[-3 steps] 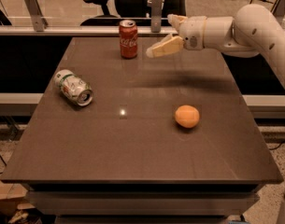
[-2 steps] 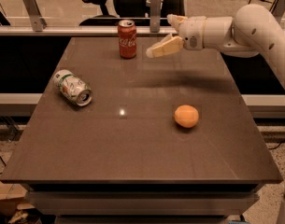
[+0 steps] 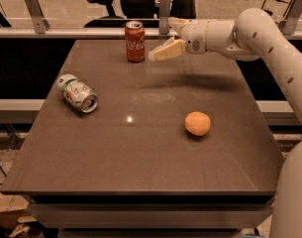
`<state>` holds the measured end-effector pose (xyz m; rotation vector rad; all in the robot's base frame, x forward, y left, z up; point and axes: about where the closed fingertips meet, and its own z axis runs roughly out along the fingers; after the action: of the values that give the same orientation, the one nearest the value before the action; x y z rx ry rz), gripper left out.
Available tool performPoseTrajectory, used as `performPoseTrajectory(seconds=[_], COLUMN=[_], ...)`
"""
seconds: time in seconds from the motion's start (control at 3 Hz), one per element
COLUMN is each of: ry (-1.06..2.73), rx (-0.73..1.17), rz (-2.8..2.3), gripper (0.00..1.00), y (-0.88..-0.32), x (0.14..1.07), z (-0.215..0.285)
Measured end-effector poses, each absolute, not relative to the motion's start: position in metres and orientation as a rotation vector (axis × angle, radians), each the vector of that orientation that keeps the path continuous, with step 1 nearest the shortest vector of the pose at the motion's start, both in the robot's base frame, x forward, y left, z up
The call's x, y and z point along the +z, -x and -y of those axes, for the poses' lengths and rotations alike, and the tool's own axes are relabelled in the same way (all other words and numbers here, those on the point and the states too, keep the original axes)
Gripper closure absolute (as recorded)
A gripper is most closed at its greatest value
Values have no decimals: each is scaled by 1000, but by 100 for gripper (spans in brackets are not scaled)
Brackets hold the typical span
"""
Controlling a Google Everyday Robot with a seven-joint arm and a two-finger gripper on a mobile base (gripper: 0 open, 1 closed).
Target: Pick coke can
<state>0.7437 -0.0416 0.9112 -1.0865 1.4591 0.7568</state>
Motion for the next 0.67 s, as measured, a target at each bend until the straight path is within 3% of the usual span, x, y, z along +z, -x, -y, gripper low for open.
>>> performPoseTrajectory(seconds=[0.67], ry=[1089], rx=[795], rz=[-1435], gripper=[0], y=[-753], x=[906], z=[26])
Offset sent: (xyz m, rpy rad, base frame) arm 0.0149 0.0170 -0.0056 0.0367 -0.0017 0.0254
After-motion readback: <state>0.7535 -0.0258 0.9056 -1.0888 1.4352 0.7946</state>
